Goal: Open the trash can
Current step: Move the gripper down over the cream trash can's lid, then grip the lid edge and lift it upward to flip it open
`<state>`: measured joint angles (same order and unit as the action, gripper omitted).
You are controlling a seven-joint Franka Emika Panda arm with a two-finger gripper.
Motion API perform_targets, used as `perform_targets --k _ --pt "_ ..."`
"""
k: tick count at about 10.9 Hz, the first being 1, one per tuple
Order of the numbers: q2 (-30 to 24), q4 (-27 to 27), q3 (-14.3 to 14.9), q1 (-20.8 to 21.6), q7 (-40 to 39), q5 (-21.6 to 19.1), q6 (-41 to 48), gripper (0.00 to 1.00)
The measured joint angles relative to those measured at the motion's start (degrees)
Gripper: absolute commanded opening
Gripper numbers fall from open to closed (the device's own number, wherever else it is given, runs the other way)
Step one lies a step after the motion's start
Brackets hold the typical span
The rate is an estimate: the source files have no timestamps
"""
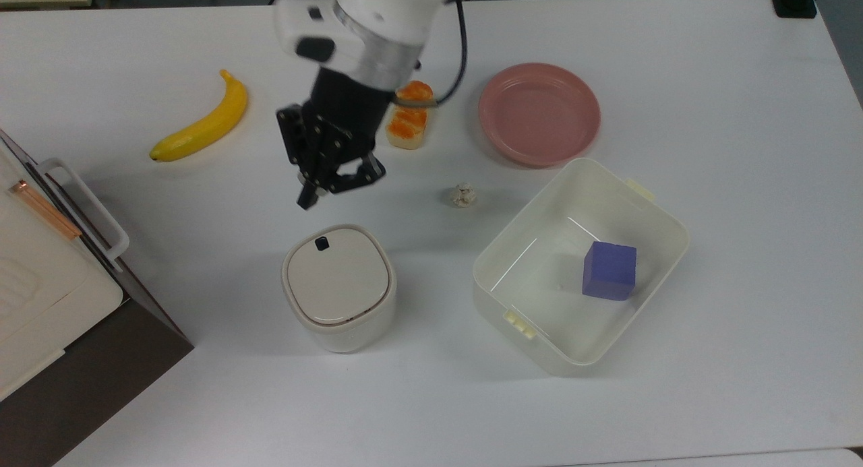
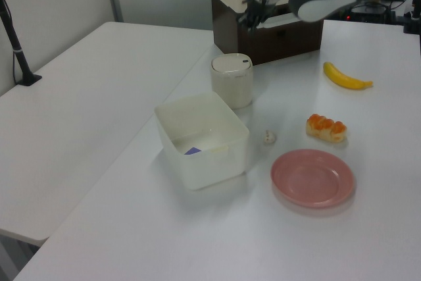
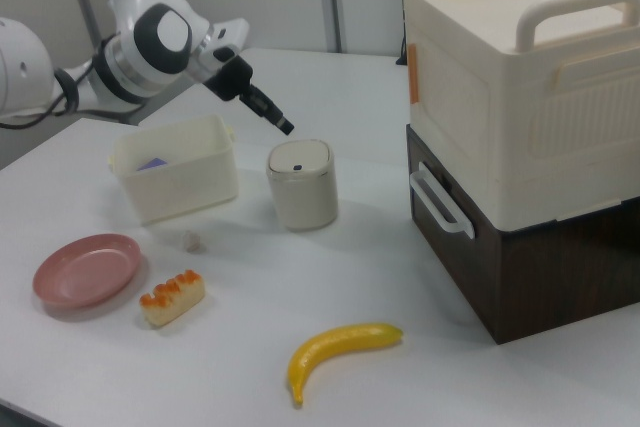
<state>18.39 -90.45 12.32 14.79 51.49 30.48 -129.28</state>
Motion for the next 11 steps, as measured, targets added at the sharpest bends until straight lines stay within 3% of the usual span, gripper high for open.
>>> perform_targets --k 4,11 --pt "5.14 1.10 -0.01 0.78 0.82 3.53 0.00 0.00" --pt "6.69 1.18 0.02 0.69 1.43 6.73 0.00 0.00"
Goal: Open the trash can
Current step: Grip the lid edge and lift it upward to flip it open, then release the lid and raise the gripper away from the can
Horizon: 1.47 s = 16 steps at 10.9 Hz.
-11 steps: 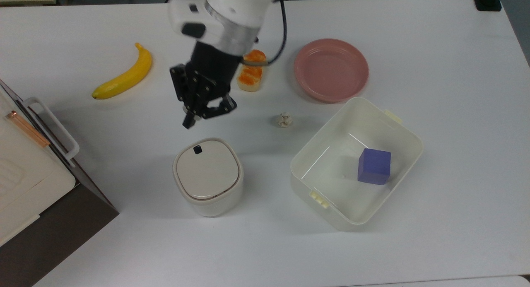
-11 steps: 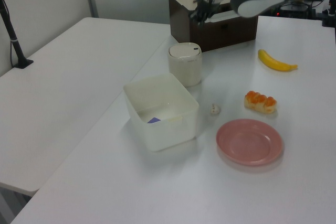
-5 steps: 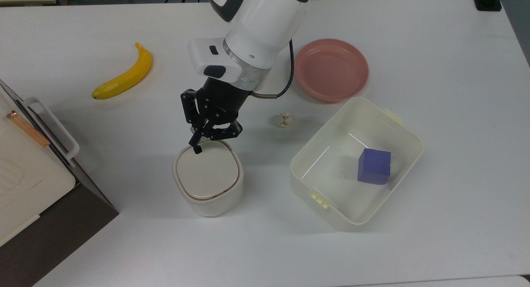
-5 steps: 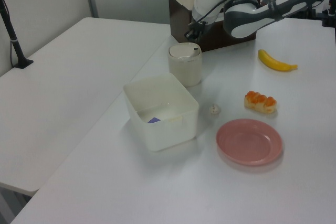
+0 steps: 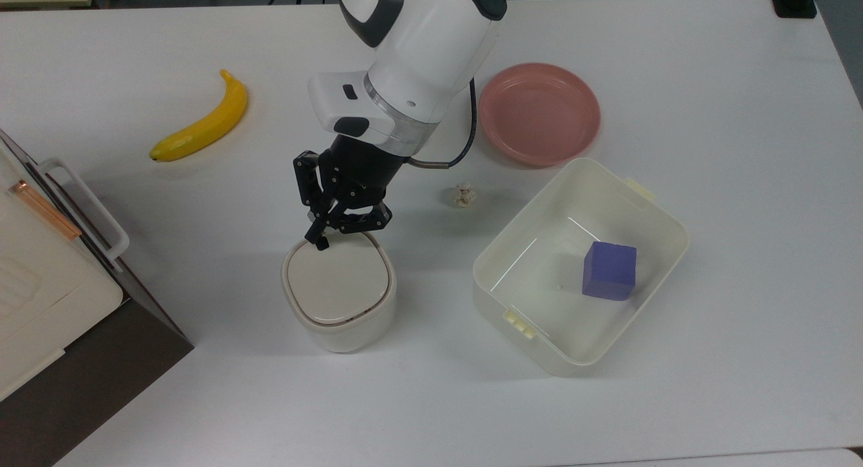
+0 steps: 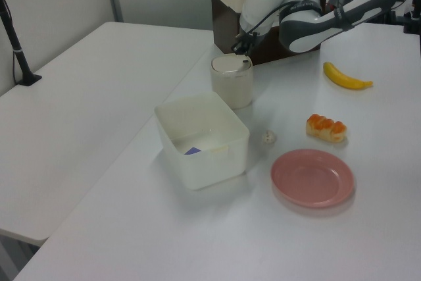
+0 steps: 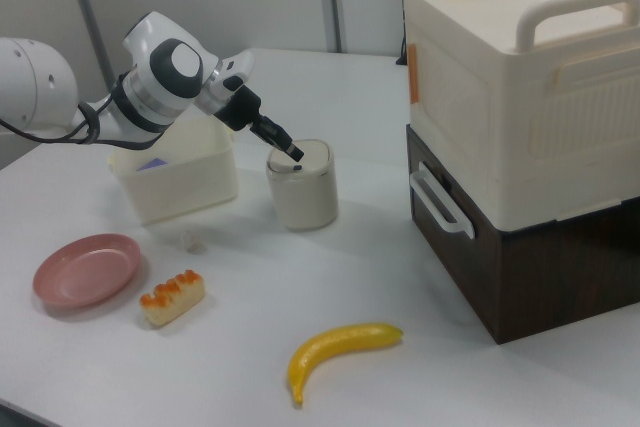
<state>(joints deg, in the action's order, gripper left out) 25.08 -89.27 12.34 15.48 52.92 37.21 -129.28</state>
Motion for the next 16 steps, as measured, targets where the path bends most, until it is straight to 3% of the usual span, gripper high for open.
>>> perform_targets --k 16 --pt "2.28 -0.58 -0.04 0.80 3.60 8.73 0.00 0.00"
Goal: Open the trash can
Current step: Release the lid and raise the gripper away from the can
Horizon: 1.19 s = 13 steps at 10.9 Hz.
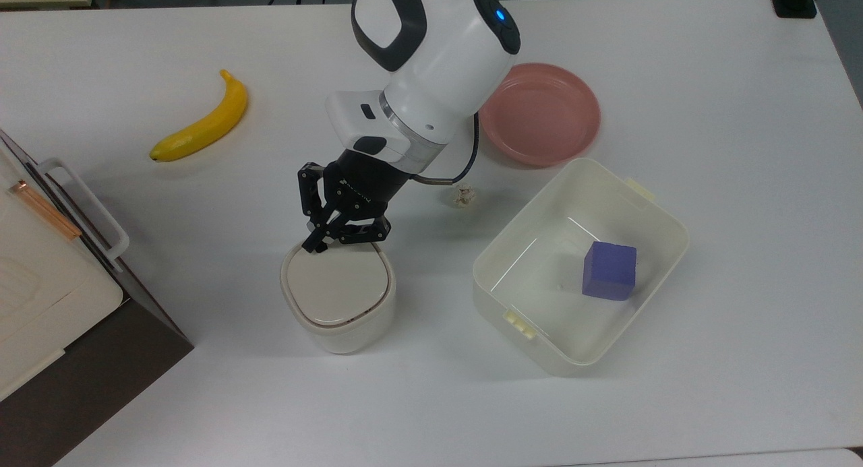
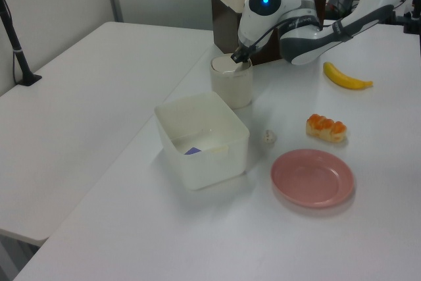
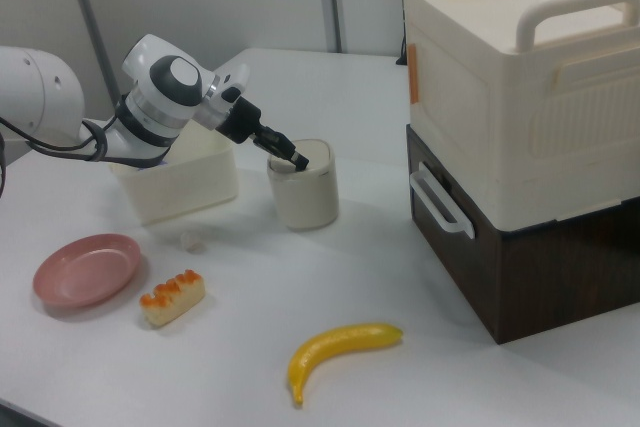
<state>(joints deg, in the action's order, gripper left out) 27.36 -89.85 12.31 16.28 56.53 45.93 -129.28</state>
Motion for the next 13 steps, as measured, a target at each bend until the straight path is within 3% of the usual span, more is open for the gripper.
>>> perform_targets --k 2,3,4,6,7,9,11,12,13 --pt "-0.07 0.25 0.06 -0.05 1.55 -0.61 0.00 0.00" --pt "-0.20 1.39 0.44 -0.48 3.21 -5.63 0.00 0.00" --pt "-0.77 3.28 1.33 -1.43 1.88 -14.38 -1.05 0.00" --pt "-4.10 5.42 3.44 -3.51 -11.06 -32.43 -2.60 0.00" --pt "-6.21 5.47 4.50 -3.98 -18.06 -38.33 -2.12 0.00" --pt "-9.35 5.46 5.26 -4.17 -29.47 -42.59 5.63 0.00" --pt "-10.83 5.56 5.20 -3.76 -39.38 -42.62 17.04 0.00" --pt "-12.20 5.59 5.12 -3.56 -44.62 -42.62 24.37 0.07" --pt "-14.09 5.60 5.03 -3.43 -48.06 -42.64 29.57 0.39"
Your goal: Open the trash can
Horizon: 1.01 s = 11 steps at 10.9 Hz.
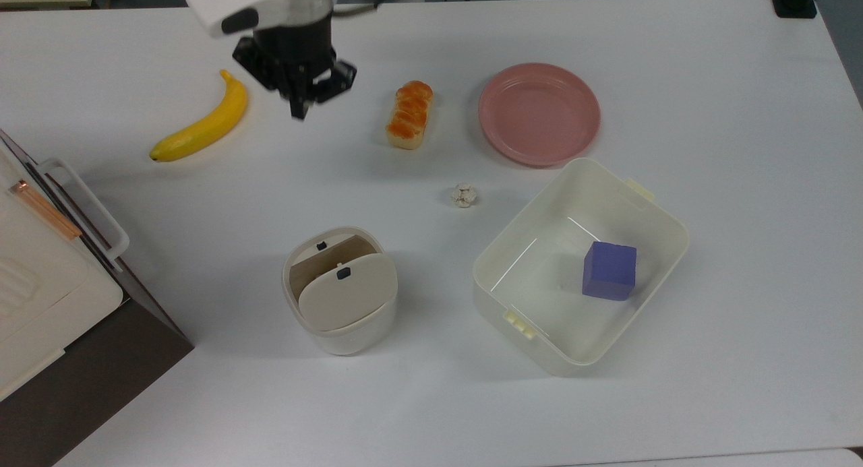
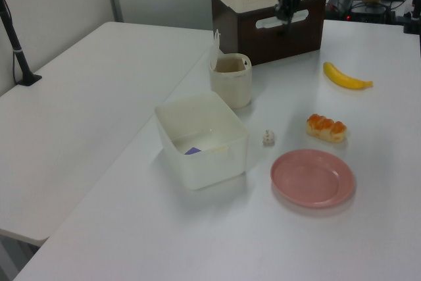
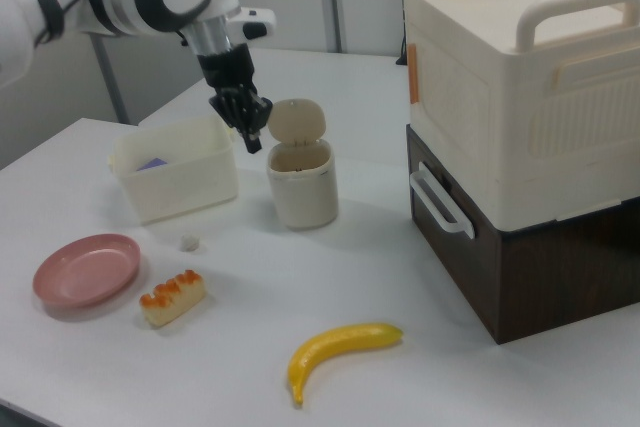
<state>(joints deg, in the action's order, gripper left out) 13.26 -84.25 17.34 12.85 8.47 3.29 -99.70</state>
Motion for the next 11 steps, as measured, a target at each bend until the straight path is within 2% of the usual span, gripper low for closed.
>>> perform_targets --k 1,5,11 --pt "-2.08 -0.19 -0.02 -0.01 -1.62 -0.09 2.34 0.97" --pt "-8.19 -2.23 -0.01 -0.28 -2.14 -0.27 4.87 1.00" --pt "-10.89 -4.51 -0.01 -0.49 -2.14 -0.43 4.69 1.00"
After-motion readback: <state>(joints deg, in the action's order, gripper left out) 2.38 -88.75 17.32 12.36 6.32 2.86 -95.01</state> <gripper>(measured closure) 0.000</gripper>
